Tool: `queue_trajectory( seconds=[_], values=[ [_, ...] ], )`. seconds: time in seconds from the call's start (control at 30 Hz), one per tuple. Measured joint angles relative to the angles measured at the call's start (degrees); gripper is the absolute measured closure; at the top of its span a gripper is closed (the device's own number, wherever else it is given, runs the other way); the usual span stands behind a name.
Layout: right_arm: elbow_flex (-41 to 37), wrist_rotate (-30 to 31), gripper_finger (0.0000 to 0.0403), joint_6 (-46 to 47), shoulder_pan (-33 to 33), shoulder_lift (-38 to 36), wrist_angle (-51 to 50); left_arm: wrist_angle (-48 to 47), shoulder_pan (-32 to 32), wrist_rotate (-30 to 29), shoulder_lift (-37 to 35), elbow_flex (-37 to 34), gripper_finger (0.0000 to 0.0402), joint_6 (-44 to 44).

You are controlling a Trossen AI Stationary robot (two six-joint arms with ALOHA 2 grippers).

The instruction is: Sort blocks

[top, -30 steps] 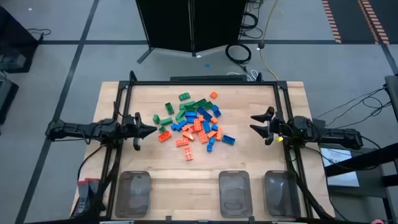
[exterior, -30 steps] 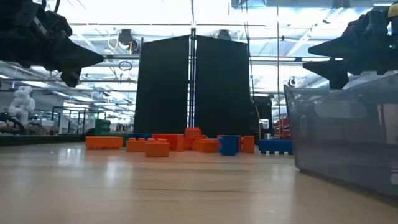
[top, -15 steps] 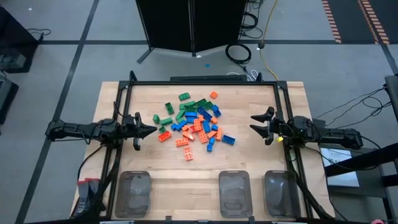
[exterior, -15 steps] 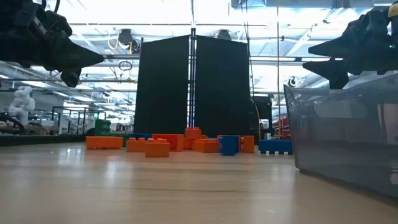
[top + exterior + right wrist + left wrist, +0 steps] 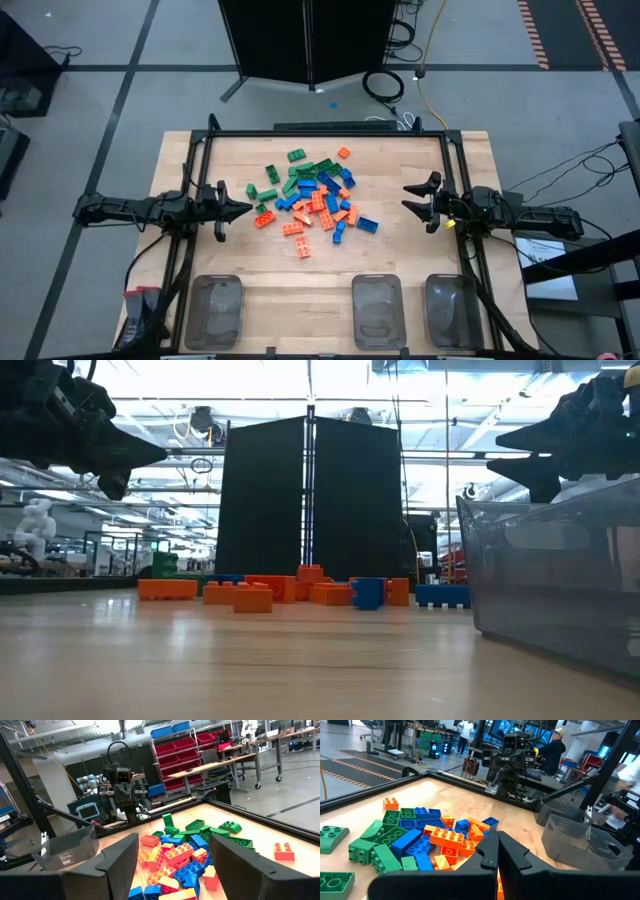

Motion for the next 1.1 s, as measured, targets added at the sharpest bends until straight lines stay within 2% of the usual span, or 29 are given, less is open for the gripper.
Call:
queue_trajectory(
  seconds=[1.0,1.1],
  values=[
    [0.01,0.02,0.0165,0.01,0.01,0.01,0.04,-0.01,-0.01,0.01,0.00,0.00,0.0402,-0.01],
    [0.01,2.92,0.0165,-0.01,0.02,0.01,0.57,-0.02,0.00,-0.01,0.00,0.00,0.0402,0.01]
  ],
)
